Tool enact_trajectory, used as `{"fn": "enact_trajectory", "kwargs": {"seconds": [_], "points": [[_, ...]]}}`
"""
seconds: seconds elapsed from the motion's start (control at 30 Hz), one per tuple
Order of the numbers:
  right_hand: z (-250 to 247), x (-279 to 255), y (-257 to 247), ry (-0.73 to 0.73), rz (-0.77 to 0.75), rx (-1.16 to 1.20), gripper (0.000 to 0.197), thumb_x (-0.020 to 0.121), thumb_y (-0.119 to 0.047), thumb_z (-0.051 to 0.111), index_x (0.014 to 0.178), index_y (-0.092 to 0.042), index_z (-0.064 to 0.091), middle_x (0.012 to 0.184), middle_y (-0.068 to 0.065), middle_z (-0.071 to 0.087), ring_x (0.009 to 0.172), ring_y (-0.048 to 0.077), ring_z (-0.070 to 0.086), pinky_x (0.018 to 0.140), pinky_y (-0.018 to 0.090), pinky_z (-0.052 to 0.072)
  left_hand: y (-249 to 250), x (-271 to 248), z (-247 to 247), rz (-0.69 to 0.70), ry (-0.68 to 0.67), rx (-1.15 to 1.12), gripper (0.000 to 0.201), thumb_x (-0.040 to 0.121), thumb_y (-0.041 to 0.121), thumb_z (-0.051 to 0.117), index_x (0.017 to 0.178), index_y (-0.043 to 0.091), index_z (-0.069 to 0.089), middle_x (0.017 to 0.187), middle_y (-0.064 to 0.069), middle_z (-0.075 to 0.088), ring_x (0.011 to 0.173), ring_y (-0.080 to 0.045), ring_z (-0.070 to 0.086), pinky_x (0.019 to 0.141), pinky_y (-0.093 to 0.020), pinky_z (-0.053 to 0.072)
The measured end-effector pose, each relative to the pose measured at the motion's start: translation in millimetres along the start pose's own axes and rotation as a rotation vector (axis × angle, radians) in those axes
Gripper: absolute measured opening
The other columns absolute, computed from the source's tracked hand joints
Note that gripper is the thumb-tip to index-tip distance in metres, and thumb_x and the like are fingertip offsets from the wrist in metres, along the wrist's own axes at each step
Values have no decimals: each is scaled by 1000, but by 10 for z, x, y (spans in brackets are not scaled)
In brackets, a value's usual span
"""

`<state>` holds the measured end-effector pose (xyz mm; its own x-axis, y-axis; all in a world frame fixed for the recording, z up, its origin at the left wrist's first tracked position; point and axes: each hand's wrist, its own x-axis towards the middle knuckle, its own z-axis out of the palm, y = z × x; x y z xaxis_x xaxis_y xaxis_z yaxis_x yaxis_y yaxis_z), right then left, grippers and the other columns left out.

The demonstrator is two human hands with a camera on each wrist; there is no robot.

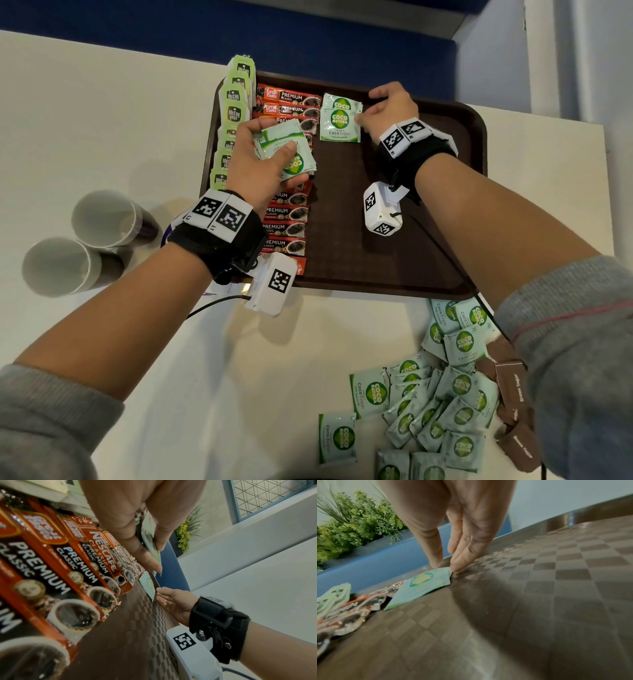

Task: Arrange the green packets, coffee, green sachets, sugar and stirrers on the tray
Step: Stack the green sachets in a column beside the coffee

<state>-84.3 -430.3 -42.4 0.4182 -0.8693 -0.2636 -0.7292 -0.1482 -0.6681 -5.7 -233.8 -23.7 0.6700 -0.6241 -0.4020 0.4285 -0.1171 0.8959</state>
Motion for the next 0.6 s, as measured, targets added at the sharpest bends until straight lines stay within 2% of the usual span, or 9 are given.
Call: {"fn": "enact_trajectory", "kwargs": {"seconds": [0.1,0.17,0.23,0.33,0.4,0.5,0.6], "points": [[-24,-139,-74,-13,-68,52,32,84,-30,69,111,-19,56,81,-11,60,76,4,60,69,13,49,10,-9,7,0,3,12,34,89,3,61,114,18,42,115,-4,58,94,-19,68,62,-28,57],[-12,-270,-164,-122,-122,121,26,85,-39,66,101,-20,59,79,-9,61,71,6,63,66,16,52,18,-23,21,6,3,24,36,88,4,63,114,18,42,117,-7,59,93,-19,69,61,-27,57],[-15,-406,-248,-295,-171,173,27,85,-44,64,91,-18,61,79,-4,66,68,7,65,66,20,54,30,-46,37,14,-11,32,37,88,4,64,114,17,42,117,-7,59,90,-18,69,59,-26,57],[-53,-566,-313,-527,-207,174,24,82,-34,70,84,-11,61,74,-2,65,60,2,64,59,15,51,37,-75,48,36,-22,52,38,87,7,66,113,16,41,113,-3,59,84,-14,69,58,-25,56],[-74,-620,-307,-601,-222,214,19,78,-21,74,76,-11,58,73,1,64,56,1,63,54,13,49,42,-88,47,46,-18,60,36,87,9,67,111,18,42,115,-5,59,83,-15,69,57,-24,56],[-80,-632,-264,-614,-222,289,17,79,-9,73,73,-11,57,72,4,64,55,3,63,52,13,48,49,-107,42,46,-11,36,28,88,11,65,101,24,44,120,-9,57,85,-20,69,55,-25,55],[-95,-625,-256,-599,-198,371,18,83,-6,68,74,-13,54,70,-2,69,62,6,66,53,16,50,48,-124,44,28,-12,38,21,91,17,62,99,25,44,119,-8,59,91,-24,69,56,-28,57]]}}
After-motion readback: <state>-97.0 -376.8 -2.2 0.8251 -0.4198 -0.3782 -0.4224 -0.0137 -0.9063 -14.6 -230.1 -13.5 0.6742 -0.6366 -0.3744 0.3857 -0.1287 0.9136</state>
